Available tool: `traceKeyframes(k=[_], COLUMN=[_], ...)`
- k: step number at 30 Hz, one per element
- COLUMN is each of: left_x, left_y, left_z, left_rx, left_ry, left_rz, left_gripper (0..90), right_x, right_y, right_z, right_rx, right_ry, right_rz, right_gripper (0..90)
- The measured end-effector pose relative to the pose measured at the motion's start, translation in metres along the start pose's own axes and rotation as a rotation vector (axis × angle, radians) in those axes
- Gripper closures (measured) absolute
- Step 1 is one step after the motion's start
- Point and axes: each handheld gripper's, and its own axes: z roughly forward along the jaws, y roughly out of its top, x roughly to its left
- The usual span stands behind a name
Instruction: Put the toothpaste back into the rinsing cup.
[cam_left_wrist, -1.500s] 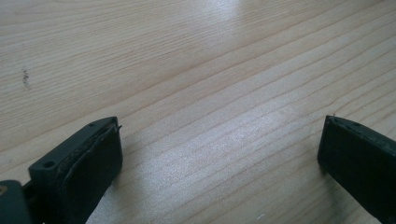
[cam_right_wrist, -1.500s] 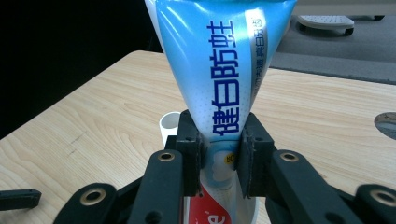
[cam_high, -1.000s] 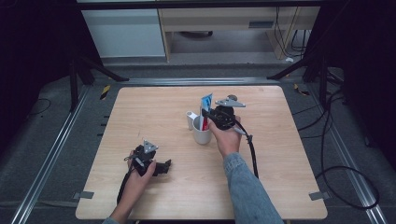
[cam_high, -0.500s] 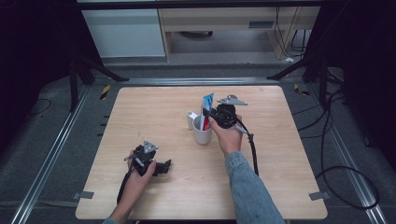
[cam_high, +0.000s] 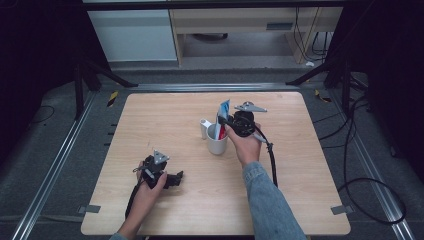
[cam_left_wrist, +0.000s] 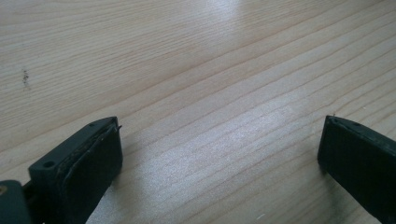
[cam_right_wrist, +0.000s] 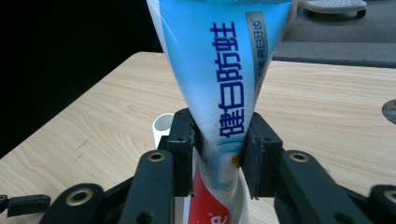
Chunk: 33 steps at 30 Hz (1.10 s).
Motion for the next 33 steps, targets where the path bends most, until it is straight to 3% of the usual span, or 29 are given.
traceKeyframes(k=[7,18,24,33], left_x=[0.0,0.0,0.0,0.0], left_y=[0.0,0.0,0.0,0.0], left_z=[0.0,0.0,0.0,0.0], left_rx=[0.0,0.0,0.0,0.0], left_ry=[-0.003,-0.005,-0.005,-0.005], left_rz=[0.002,0.004,0.004,0.005], left_gripper=[0.0,0.0,0.0,0.0], right_x=[-0.001,0.003,0.004,0.005], right_y=[0.0,0.001,0.002,0.004], right_z=[-0.002,-0.006,-0.008,-0.012], right_rx=[0.006,0.033,0.038,0.032], right_ry=[-0.005,-0.055,-0.076,-0.085], right_rz=[-0.005,-0.084,-0.097,-0.103], right_gripper=[65.2,54.0,46.3,42.0])
